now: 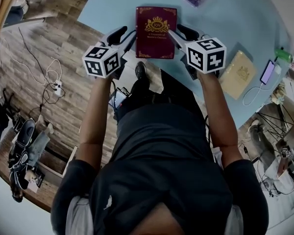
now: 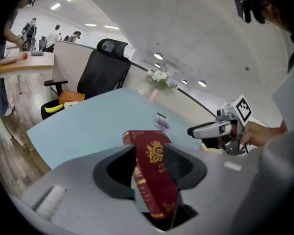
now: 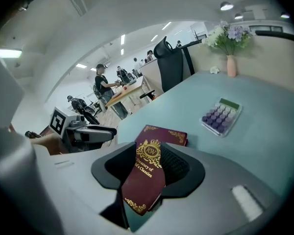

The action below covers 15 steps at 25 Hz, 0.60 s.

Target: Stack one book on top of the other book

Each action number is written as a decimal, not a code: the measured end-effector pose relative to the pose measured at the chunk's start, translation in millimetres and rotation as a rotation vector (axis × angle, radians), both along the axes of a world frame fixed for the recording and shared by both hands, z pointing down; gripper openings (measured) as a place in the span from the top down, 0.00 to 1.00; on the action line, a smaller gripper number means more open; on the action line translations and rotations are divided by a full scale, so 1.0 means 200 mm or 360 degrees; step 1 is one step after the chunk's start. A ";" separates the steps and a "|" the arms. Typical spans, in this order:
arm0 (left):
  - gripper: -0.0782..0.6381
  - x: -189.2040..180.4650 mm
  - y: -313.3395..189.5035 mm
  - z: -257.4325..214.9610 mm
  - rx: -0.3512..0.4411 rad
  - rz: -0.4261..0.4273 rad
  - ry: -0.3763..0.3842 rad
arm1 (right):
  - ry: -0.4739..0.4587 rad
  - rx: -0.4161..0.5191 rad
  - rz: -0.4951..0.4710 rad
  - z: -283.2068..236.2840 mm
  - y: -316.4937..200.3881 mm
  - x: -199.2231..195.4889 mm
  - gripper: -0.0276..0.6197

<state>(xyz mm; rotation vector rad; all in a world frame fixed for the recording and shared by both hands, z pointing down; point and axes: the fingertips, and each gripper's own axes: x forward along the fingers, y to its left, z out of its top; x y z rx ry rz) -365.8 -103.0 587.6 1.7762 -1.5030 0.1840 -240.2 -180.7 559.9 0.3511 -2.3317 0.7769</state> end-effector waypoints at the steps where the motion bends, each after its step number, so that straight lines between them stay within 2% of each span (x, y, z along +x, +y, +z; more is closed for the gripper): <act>1: 0.60 0.00 0.00 0.03 -0.0018 0.0000 0.0000 | 0.0019 -0.0012 -0.0003 0.04 0.00 0.00 0.75; 8: 0.60 0.01 -0.01 0.22 -0.0128 -0.0006 0.0002 | 0.0154 -0.0095 0.0003 0.28 0.01 0.05 0.73; 15: 0.60 0.04 -0.04 0.32 -0.0187 0.0024 0.0047 | 0.0210 -0.0167 0.0022 0.42 0.01 0.07 0.73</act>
